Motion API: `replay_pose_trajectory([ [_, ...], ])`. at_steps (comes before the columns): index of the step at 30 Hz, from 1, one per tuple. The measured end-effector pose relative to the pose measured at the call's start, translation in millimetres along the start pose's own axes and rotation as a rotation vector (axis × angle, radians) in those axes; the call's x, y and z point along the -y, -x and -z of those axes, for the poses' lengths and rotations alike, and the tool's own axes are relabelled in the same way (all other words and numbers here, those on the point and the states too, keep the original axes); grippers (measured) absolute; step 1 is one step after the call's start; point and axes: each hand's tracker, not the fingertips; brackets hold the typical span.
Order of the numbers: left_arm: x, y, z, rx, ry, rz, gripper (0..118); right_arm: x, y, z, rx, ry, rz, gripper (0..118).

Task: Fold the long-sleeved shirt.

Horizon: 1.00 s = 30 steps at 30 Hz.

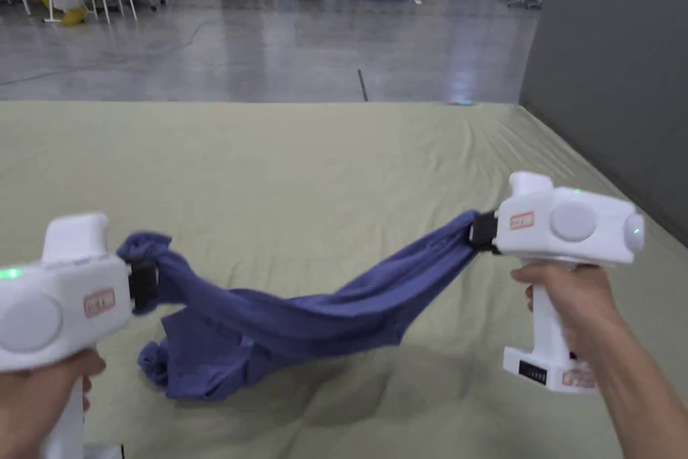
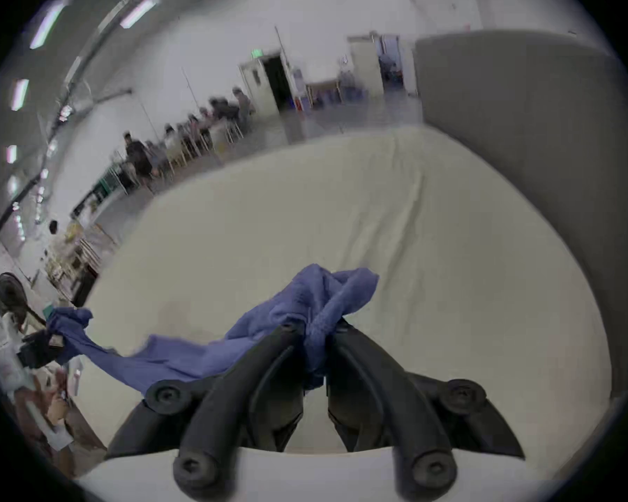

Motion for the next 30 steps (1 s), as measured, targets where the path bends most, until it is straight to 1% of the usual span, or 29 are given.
replay_pose_trajectory([
  [1, -22, -1, -5, 0.003, -0.037, 0.004, 0, -16, 7, -10, -0.026, -0.035, -0.001, 12],
  [2, -49, -1, -10, 0.012, -0.072, 0.003, 0, -33, 24, -26, -0.046, -0.069, -0.007, 12],
  [4, -98, 1, -13, 0.013, -0.143, -0.012, 0, -67, 46, -43, -0.06, -0.138, -0.048, 12],
  [5, -123, 0, -14, 0.001, -0.17, 0.002, 0, -86, 56, -49, -0.079, -0.164, -0.048, 12],
  [6, -147, -2, -14, -0.018, -0.197, 0.015, 0, -105, 63, -53, -0.111, -0.185, -0.025, 12],
  [8, -189, -2, -6, -0.029, -0.222, 0.03, 0, -141, 80, -57, -0.135, -0.223, -0.02, 12],
  [11, -247, -5, 5, -0.037, -0.261, 0.036, 0, -196, 103, -55, -0.084, -0.286, -0.105, 12],
  [13, -285, -4, 14, -0.039, -0.278, 0.012, 0, -233, 113, -55, -0.083, -0.291, -0.086, 12],
  [15, -318, -1, 24, -0.053, -0.282, -0.042, 0, -271, 113, -52, -0.086, -0.319, -0.024, 12],
  [16, -331, 1, 27, -0.057, -0.283, -0.041, 0, -285, 115, -53, -0.076, -0.334, -0.017, 12],
  [17, -344, 1, 29, -0.101, -0.301, -0.055, 0, -300, 118, -57, -0.051, -0.364, -0.038, 12],
  [19, -360, 0, 30, -0.129, -0.336, -0.029, 0, -326, 118, -61, 0.001, -0.395, -0.065, 12],
  [20, -365, 0, 30, -0.123, -0.339, -0.028, 0, -335, 118, -64, 0.003, -0.397, -0.069, 12],
  [22, -371, 2, 33, -0.098, -0.349, -0.034, 0, -342, 113, -69, 0.004, -0.41, -0.056, 12],
  [24, -370, 1, 37, -0.1, -0.347, -0.052, 0, -346, 106, -69, 0.011, -0.422, -0.021, 12],
  [26, -362, 2, 46, -0.084, -0.338, -0.052, 0, -339, 96, -61, -0.014, -0.413, 0.015, 12],
  [28, -347, 1, 60, -0.085, -0.312, -0.032, 0, -324, 89, -45, -0.012, -0.388, 0.013, 12],
  [30, -324, 2, 82, -0.08, -0.27, -0.02, 0, -299, 80, -16, 0.024, -0.33, -0.008, 12],
])
